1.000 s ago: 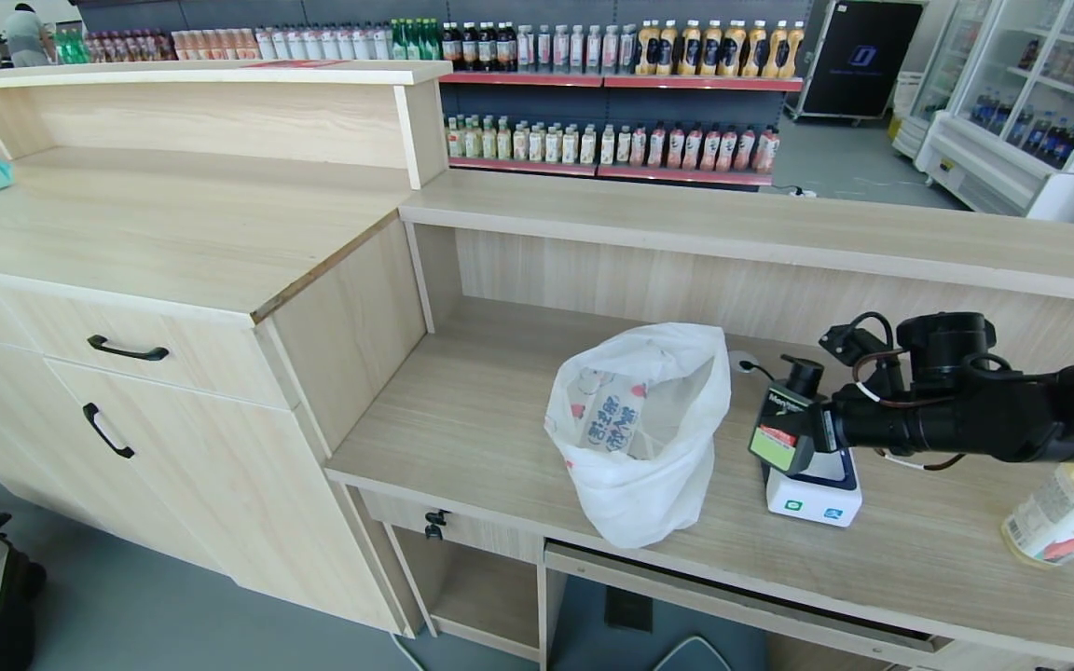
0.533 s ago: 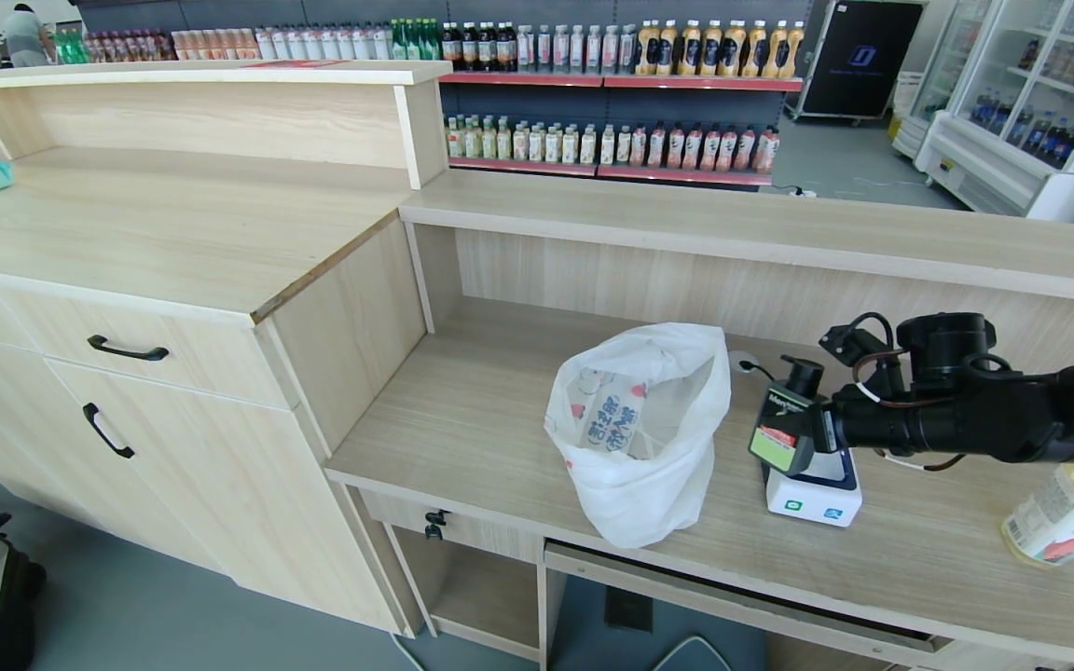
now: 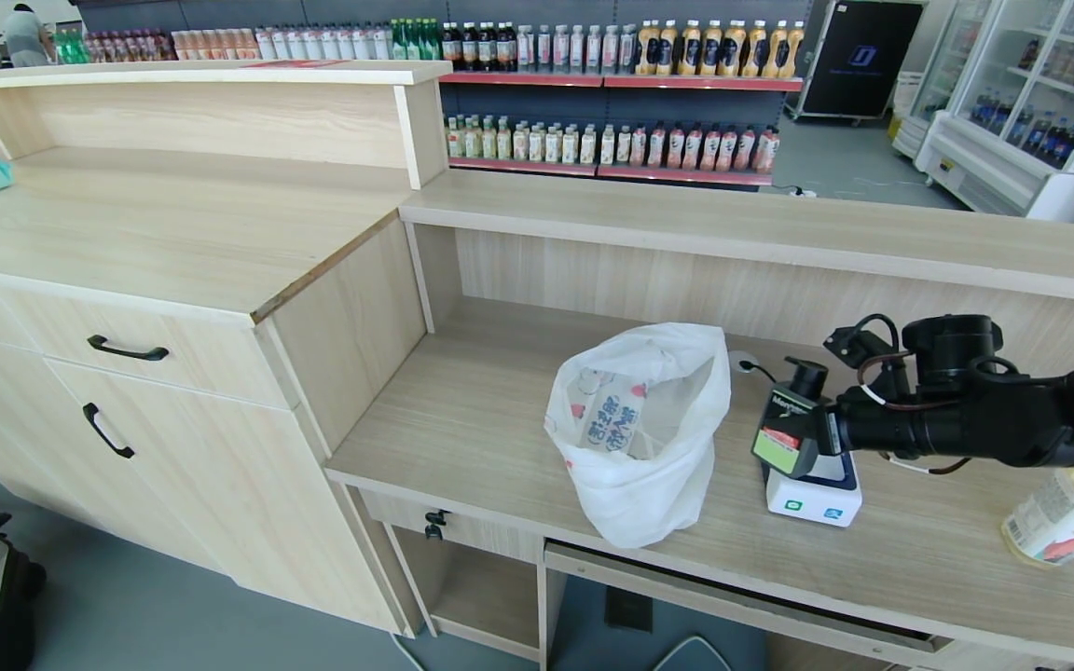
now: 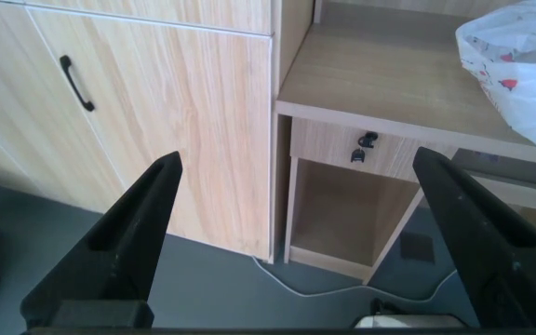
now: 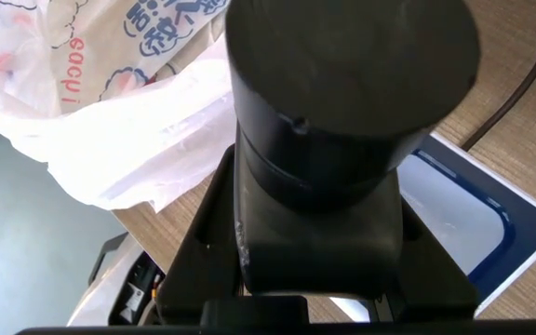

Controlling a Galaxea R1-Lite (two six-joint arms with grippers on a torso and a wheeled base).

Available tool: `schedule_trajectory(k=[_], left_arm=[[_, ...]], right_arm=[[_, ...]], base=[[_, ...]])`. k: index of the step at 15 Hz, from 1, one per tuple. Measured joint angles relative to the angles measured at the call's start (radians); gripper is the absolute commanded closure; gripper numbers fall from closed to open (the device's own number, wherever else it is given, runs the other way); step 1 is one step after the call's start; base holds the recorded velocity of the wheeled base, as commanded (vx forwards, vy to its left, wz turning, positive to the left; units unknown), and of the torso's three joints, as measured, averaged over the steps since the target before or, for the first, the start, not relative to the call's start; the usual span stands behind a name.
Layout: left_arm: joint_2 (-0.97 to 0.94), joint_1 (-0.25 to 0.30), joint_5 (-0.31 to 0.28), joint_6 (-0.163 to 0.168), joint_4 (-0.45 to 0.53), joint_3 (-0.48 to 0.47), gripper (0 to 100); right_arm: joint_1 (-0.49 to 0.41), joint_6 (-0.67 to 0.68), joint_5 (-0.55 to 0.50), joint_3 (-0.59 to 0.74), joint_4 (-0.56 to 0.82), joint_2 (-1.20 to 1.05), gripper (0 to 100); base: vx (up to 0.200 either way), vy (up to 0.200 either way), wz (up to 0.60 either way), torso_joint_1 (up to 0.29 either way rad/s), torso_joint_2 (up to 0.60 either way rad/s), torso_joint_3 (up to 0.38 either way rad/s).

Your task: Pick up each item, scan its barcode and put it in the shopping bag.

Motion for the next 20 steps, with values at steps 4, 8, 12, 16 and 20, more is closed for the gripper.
schedule_trajectory(k=[4,8,12,16,20], left_arm=[[0.0,0.0,0.0,0.0,0.0,0.0,0],[0.0,0.0,0.0,0.0,0.0,0.0,0],[0.0,0.001,0.0,0.0,0.0,0.0,0],[0.0,0.0,0.0,0.0,0.0,0.0,0],[0.0,0.0,0.0,0.0,0.0,0.0,0]], right_arm=[[-0.003,0.008,0.007,0.009,-0.002,-0.013,100],[-0.003,0.003,-0.001,0.04,0.001,-0.118,100],[-0.158,-0.45,-0.01,0.301,-0.143,-0.389,100],[-0.236,-0.538,-0.009,0.37,-0.244,-0.515,100],[-0.089,-0.451,-0.158,0.287,-0.387,-0.459,100]], base=[[0.0,0.0,0.0,0.0,0.0,0.0],[0.0,0.0,0.0,0.0,0.0,0.0],[0.0,0.0,0.0,0.0,0.0,0.0],[0.0,0.0,0.45,0.001,0.0,0.002],[0.0,0.0,0.45,0.003,0.0,0.001]])
